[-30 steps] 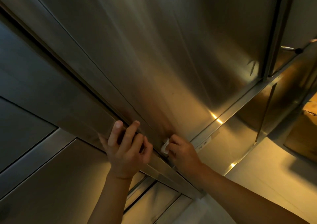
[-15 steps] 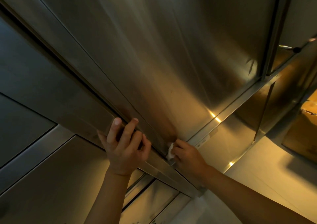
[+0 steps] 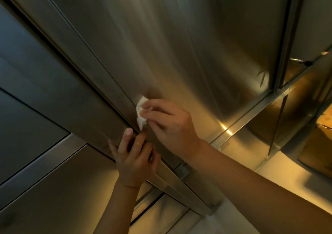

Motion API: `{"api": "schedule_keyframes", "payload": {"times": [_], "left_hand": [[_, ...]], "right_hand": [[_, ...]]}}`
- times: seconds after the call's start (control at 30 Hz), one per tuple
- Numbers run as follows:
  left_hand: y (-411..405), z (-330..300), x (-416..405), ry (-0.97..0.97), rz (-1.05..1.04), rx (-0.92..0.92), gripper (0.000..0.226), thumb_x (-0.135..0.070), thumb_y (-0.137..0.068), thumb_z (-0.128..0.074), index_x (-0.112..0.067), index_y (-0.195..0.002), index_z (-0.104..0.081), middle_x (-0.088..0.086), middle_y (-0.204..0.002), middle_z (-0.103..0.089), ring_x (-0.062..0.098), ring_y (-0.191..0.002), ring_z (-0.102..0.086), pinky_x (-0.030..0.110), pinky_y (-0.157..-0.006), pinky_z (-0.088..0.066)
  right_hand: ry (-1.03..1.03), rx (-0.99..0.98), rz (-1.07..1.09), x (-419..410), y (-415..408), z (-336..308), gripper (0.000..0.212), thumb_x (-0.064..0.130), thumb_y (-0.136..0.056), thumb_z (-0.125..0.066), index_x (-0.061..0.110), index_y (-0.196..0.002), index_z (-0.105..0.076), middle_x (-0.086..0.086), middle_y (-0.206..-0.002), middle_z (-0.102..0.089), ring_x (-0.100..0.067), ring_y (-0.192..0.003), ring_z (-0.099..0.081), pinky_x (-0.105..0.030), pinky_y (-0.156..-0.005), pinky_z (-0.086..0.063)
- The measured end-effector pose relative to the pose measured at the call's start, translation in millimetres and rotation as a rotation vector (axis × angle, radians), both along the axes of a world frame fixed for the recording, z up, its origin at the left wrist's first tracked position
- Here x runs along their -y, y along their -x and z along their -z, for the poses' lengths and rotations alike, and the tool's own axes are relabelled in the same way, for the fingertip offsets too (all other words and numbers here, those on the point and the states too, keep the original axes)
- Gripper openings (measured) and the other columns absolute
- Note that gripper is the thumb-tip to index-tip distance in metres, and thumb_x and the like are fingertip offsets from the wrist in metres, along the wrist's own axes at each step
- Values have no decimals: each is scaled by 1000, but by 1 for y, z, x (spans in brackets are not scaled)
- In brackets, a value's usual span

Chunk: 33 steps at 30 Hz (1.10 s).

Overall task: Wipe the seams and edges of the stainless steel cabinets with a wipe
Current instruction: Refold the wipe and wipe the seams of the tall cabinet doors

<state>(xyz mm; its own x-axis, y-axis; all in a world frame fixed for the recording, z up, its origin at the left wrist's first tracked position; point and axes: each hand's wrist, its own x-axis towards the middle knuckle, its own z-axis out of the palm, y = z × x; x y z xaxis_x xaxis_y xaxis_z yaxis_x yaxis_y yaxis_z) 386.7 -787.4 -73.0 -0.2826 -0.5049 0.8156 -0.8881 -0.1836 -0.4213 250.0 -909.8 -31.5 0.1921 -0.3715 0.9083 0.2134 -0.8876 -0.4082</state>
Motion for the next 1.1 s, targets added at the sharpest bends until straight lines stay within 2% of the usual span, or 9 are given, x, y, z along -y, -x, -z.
{"api": "schedule_keyframes", "payload": {"times": [0.1,0.23,0.37,0.6,0.8,0.97,1.1], "left_hand": [[0,0,0,-1,-2,9,25,-38,-85,-69,-19,-101,-67,2,-129,-62,26,-158,-17,62,-122,-8],[1,-2,0,7,15,15,19,-33,-79,-71,-22,-93,-65,-1,-122,-62,26,-158,-18,64,-120,-13],[-1,-3,-2,-16,21,-3,20,-30,-75,-72,-22,-91,-64,-1,-121,-62,25,-157,-19,77,-101,-33],[6,-9,-6,-95,-1,-61,18,-35,-79,-65,-22,-92,-63,-2,-130,-60,24,-157,-15,78,-74,-47],[8,-11,-13,-184,-44,-86,17,-32,-77,-71,-20,-86,-63,0,-133,-59,30,-156,-16,79,-83,-44],[15,-11,-18,-241,-98,-116,15,-33,-81,-69,-18,-81,-68,1,-133,-58,33,-156,-16,77,-90,-42],[21,-14,-19,-258,-111,-130,17,-32,-84,-66,-16,-78,-71,4,-131,-59,34,-157,-12,75,-94,-40]], "right_hand": [[-10,-37,-104,-12,-16,26,17,-2,-96,-67,-1,-109,-78,-13,-117,-74,-26,-101,-70,-39,-88,-57],[-201,-54,-214,-15,-19,47,19,-2,-95,-69,3,-110,-79,-7,-114,-77,-20,-99,-73,-39,-86,-58],[-255,-61,-260,-14,-20,50,19,1,-94,-70,6,-109,-80,-4,-112,-78,-19,-96,-74,-40,-83,-59],[-410,-122,-282,-23,-14,97,18,1,-90,-74,10,-104,-82,0,-111,-78,-10,-103,-73,-37,-86,-60],[-462,-195,-199,-30,-15,155,19,4,-86,-76,14,-100,-82,3,-110,-78,-9,-103,-73,-30,-90,-59],[-503,-395,-82,-39,-10,209,26,0,-76,-82,17,-95,-83,7,-108,-79,-6,-94,-71,-24,-83,-57],[-590,-567,-104,-40,0,235,22,3,-82,-78,21,-95,-83,9,-101,-79,0,-90,-69,-19,-83,-54]]}}
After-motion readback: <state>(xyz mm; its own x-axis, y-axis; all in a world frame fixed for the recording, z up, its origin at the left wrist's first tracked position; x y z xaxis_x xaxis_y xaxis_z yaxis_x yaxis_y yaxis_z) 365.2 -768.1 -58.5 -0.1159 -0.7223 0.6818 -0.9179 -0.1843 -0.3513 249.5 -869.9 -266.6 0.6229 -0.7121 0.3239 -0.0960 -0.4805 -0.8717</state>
